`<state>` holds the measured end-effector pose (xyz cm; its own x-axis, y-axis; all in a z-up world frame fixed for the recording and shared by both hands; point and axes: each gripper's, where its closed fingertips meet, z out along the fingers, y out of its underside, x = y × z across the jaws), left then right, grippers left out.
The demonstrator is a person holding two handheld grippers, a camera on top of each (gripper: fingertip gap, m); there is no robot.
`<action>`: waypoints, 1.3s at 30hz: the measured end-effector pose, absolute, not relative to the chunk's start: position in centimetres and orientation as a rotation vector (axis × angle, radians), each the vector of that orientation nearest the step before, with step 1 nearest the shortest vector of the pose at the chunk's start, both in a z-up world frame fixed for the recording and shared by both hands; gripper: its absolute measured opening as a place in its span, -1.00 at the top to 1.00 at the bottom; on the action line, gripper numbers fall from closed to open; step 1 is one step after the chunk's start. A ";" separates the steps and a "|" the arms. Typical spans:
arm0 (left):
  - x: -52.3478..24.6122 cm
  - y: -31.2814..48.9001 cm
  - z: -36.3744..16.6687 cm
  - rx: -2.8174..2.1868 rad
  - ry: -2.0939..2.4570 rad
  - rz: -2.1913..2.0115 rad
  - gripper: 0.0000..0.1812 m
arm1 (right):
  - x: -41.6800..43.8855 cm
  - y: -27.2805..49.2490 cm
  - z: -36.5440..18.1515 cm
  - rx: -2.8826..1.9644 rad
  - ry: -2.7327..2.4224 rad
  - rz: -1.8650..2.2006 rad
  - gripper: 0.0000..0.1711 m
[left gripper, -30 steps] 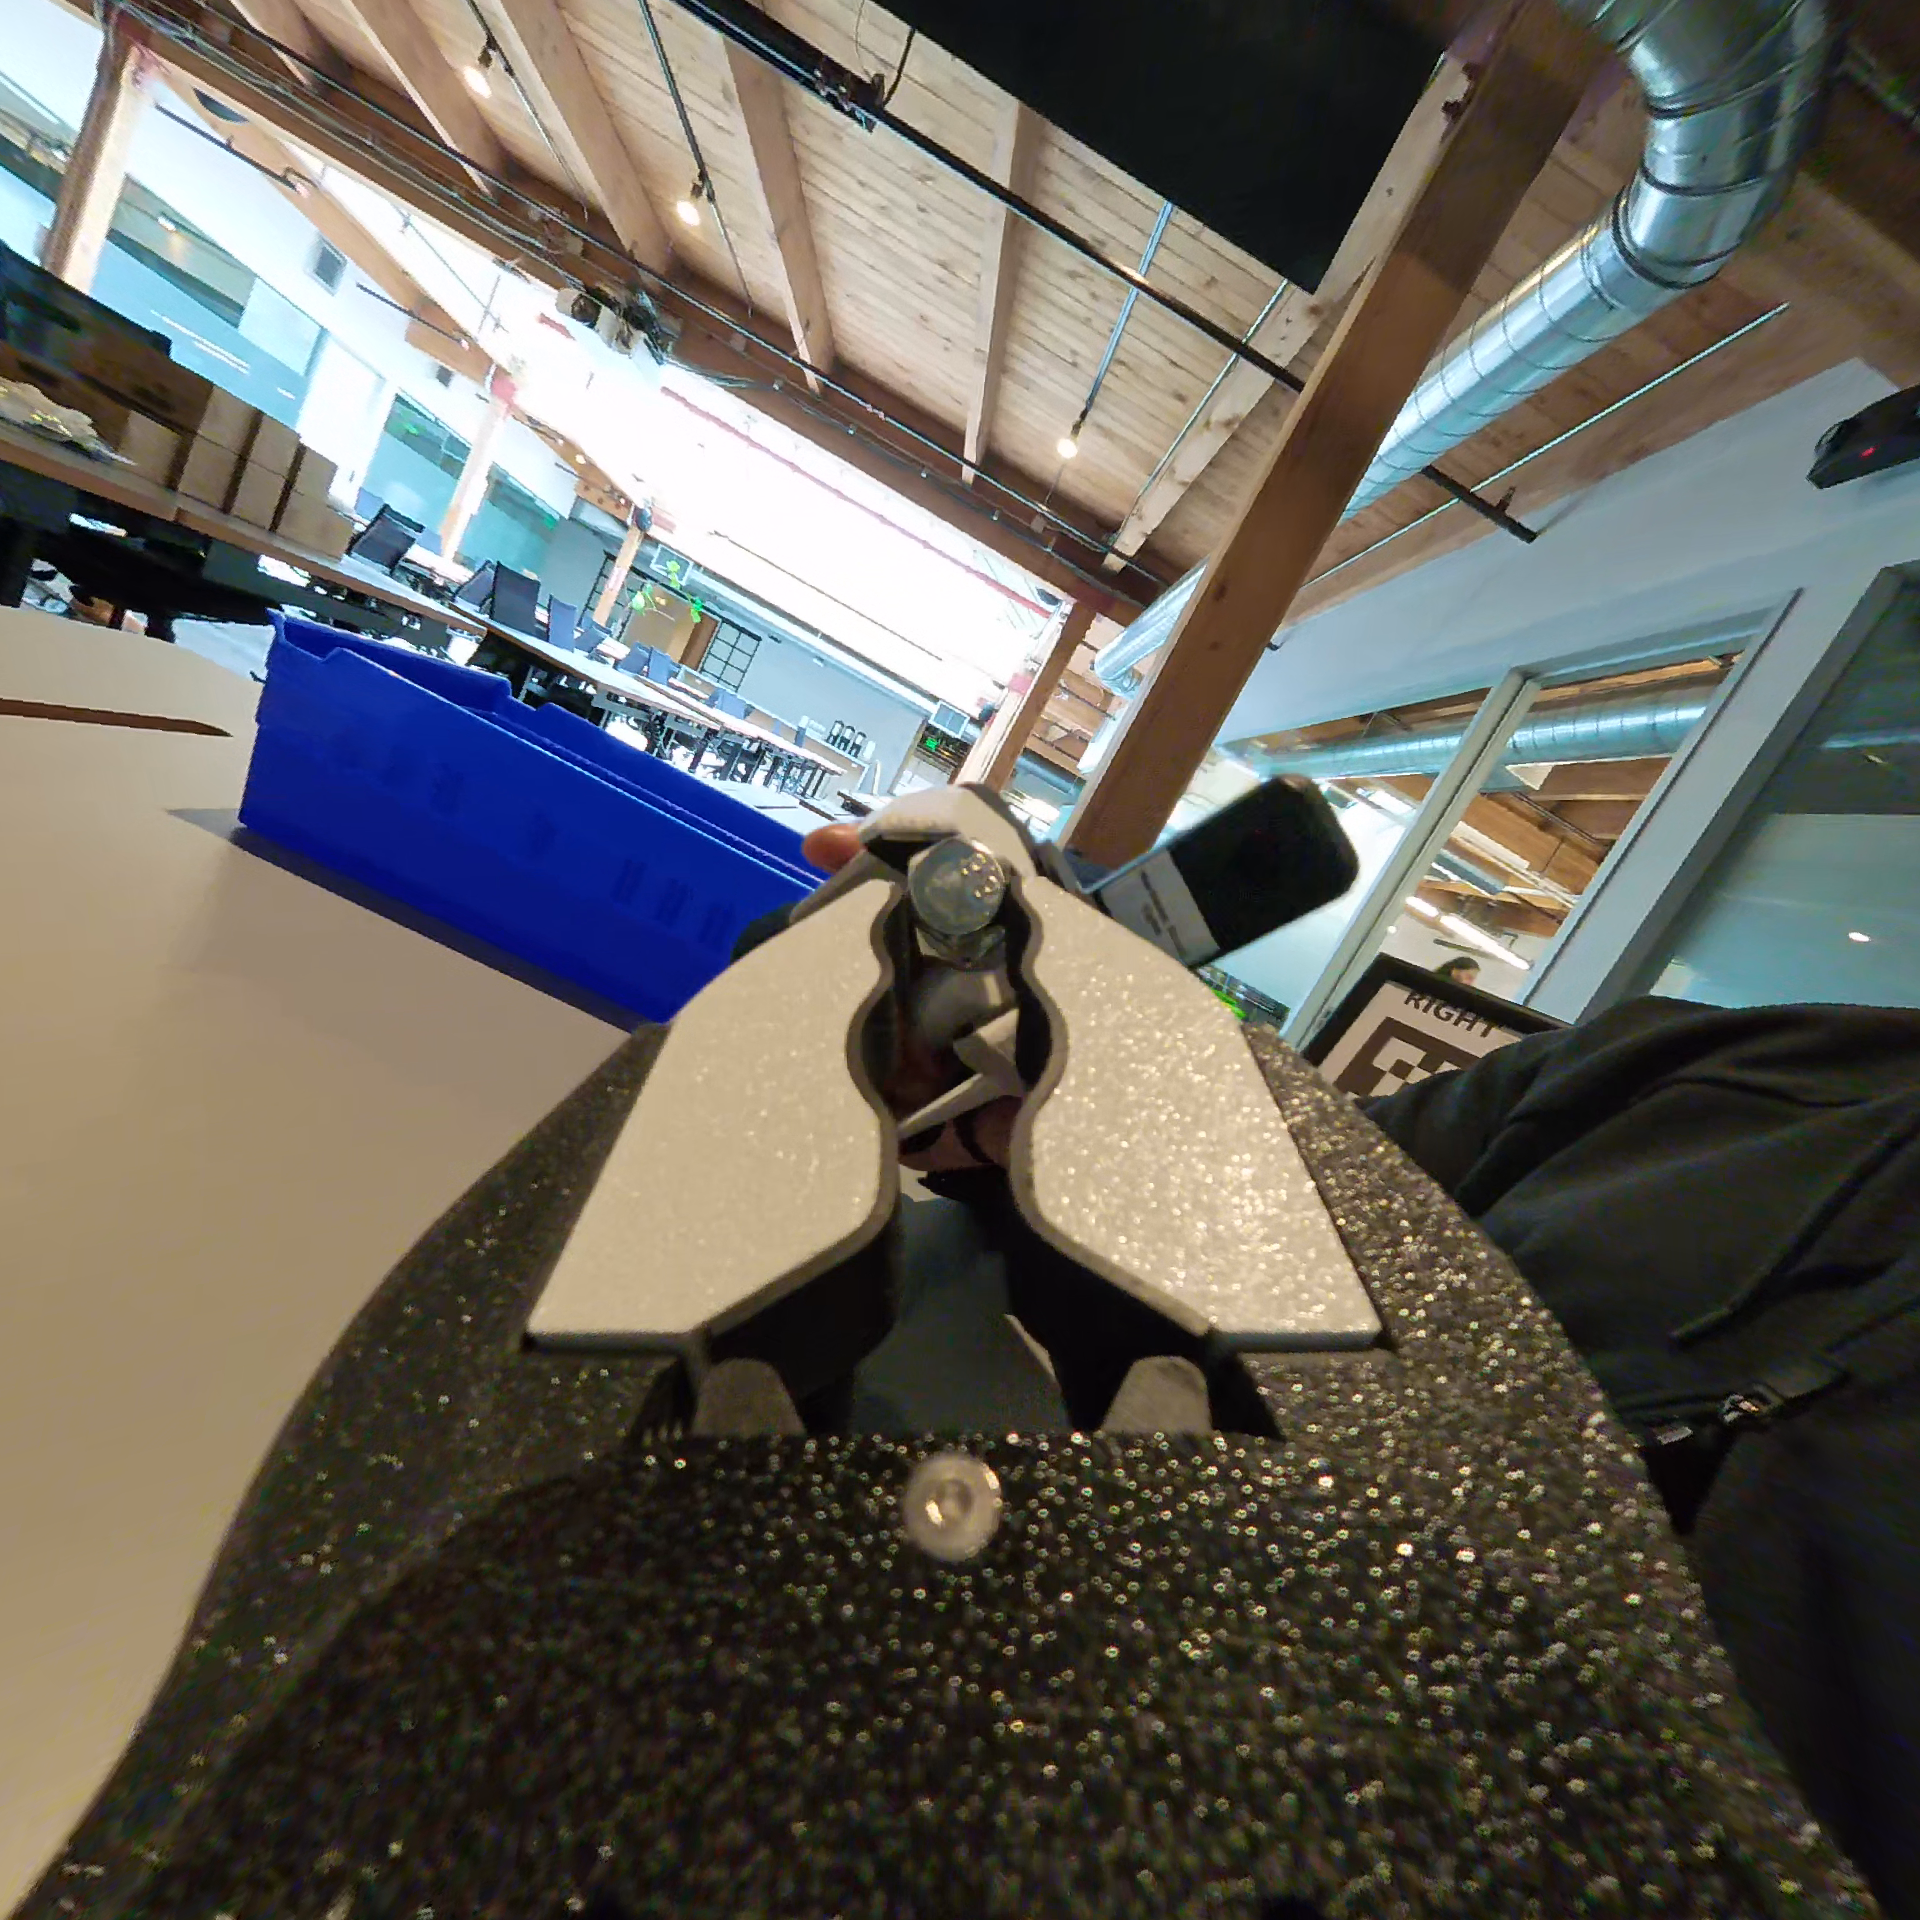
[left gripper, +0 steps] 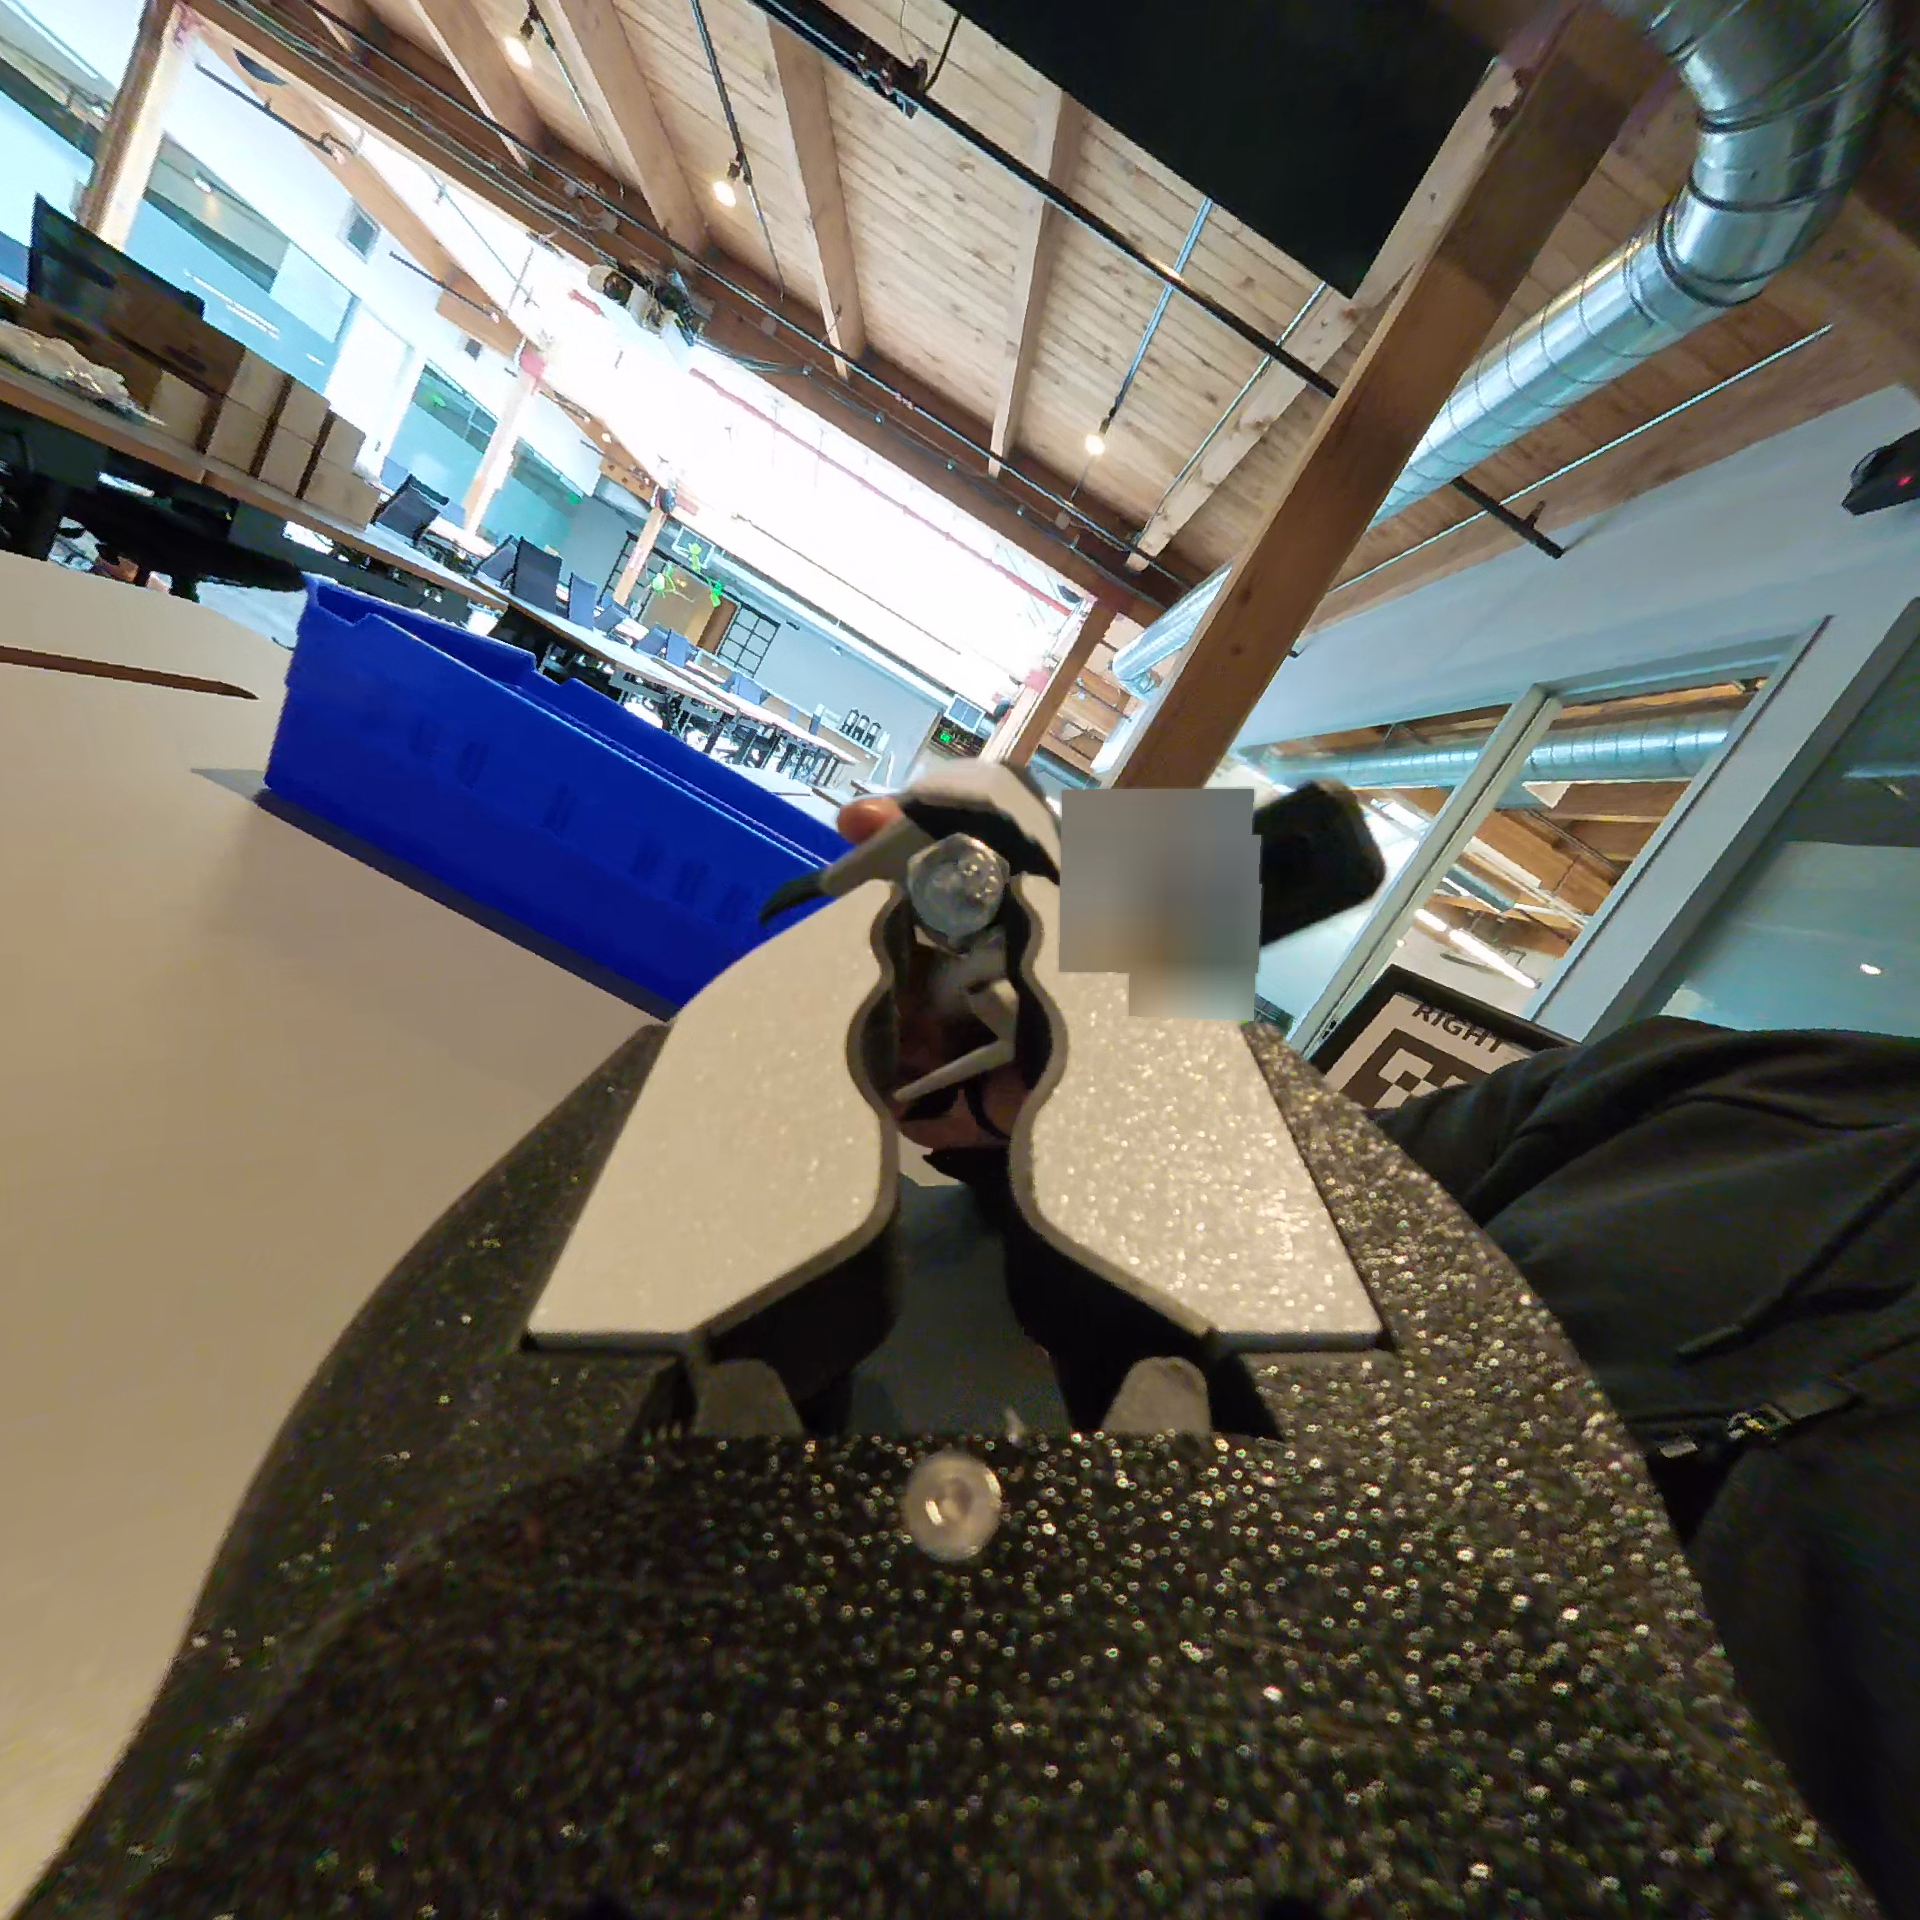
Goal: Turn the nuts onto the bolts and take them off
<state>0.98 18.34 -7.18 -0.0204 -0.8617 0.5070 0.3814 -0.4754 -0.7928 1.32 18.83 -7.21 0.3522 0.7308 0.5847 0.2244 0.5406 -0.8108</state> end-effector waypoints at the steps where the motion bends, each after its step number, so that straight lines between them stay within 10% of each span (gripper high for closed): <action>1: 0.9 18.4 -7.2 -1.304 0.554 -1.670 0.82 | 1.1 18.5 -7.4 -0.944 -1.236 0.330 0.56; 12: 1.3 18.1 -7.4 -1.313 0.570 -1.704 0.82 | 0.8 18.6 -7.8 -0.941 -1.235 0.260 0.77; 23: 1.3 18.1 -7.3 -1.310 0.580 -1.676 0.82 | 1.1 17.9 -7.5 -1.316 -1.043 1.479 0.68; 39: 1.4 18.1 -7.5 -1.322 0.574 -1.702 0.82 | 0.6 18.3 -8.0 -0.970 -1.231 0.435 0.68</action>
